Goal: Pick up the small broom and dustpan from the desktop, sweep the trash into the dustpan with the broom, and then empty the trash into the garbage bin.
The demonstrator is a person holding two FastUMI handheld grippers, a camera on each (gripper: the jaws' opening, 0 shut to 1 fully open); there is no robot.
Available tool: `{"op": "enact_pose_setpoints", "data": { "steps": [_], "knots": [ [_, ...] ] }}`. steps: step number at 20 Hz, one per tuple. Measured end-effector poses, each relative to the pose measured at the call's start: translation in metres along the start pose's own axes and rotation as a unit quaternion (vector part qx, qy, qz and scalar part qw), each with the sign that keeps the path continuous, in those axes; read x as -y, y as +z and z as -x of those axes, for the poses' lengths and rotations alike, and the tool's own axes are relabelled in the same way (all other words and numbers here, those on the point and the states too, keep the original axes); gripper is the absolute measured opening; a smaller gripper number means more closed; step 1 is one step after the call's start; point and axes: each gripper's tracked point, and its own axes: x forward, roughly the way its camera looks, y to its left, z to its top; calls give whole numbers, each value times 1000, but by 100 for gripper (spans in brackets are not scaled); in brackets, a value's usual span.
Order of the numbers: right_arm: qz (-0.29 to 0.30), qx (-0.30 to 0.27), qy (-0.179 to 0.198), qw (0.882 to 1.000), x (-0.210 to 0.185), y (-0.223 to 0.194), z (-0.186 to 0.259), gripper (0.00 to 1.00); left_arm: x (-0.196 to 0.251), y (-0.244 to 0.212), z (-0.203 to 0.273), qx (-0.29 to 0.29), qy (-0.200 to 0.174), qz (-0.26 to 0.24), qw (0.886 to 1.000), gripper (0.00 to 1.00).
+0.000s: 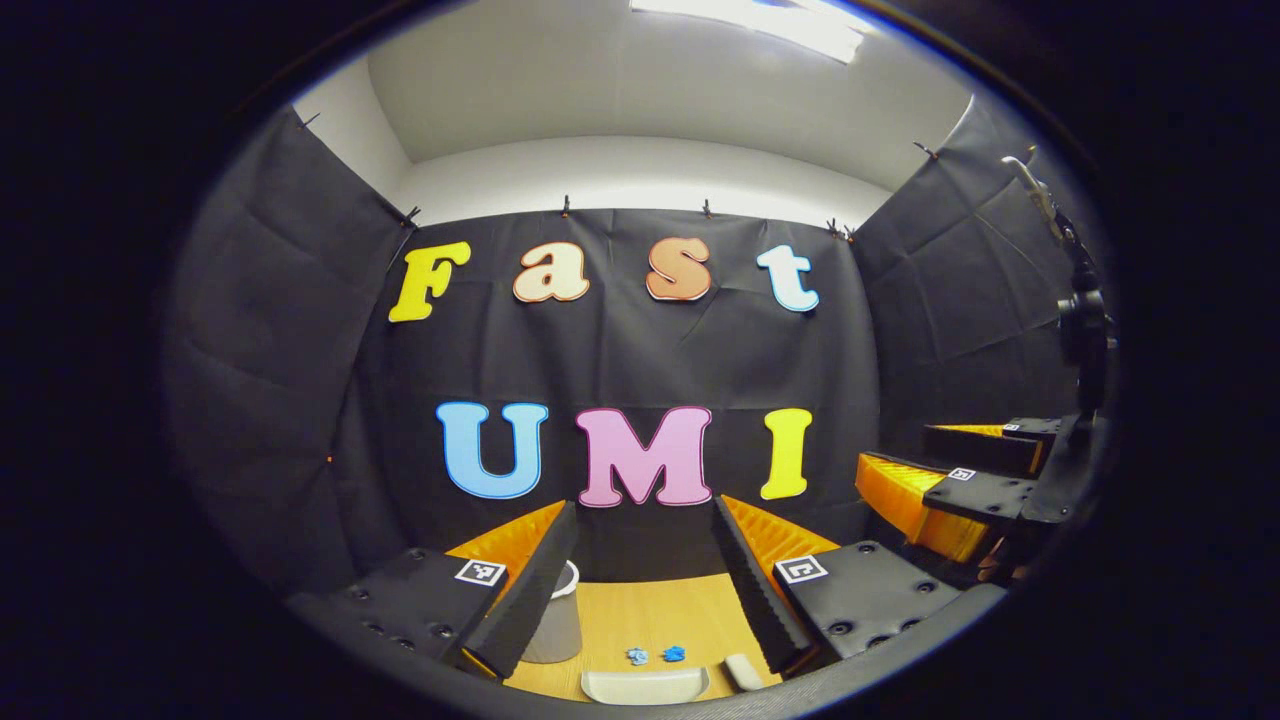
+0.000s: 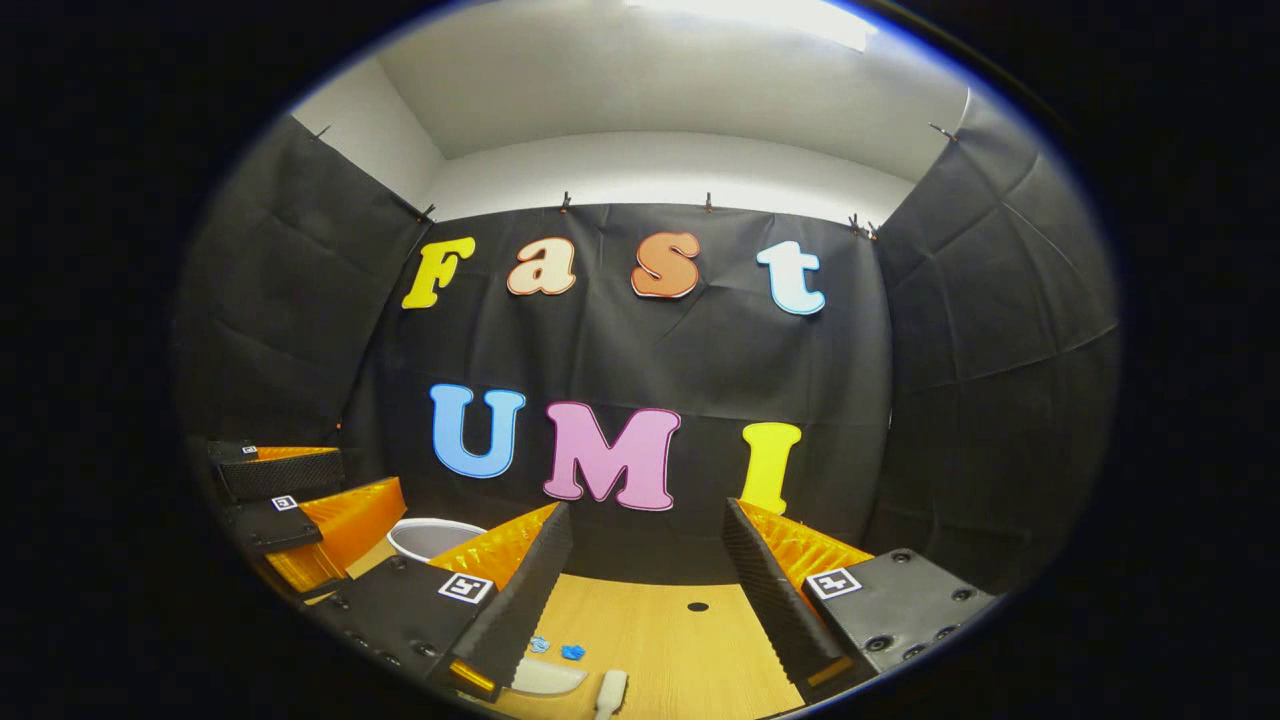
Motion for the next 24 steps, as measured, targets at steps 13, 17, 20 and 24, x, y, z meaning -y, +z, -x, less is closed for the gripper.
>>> {"op": "enact_pose_setpoints", "data": {
  "steps": [13,17,20,24],
  "knots": [
    [0,-12,0,1000,-1,-8,-2,91,-5,-12,-6,-26,4,3,1000,80],
    [0,-16,3,1000,-2,-12,-2,91,-3,-15,-6,-29,1,7,1000,80],
    [1,-14,2,1000,-2,-11,-3,91,-3,-14,-6,-28,1,11,1000,80],
    [-3,-16,2,1000,-2,-13,-4,91,-3,-13,-8,-26,-2,12,1000,80]
  ]
}}
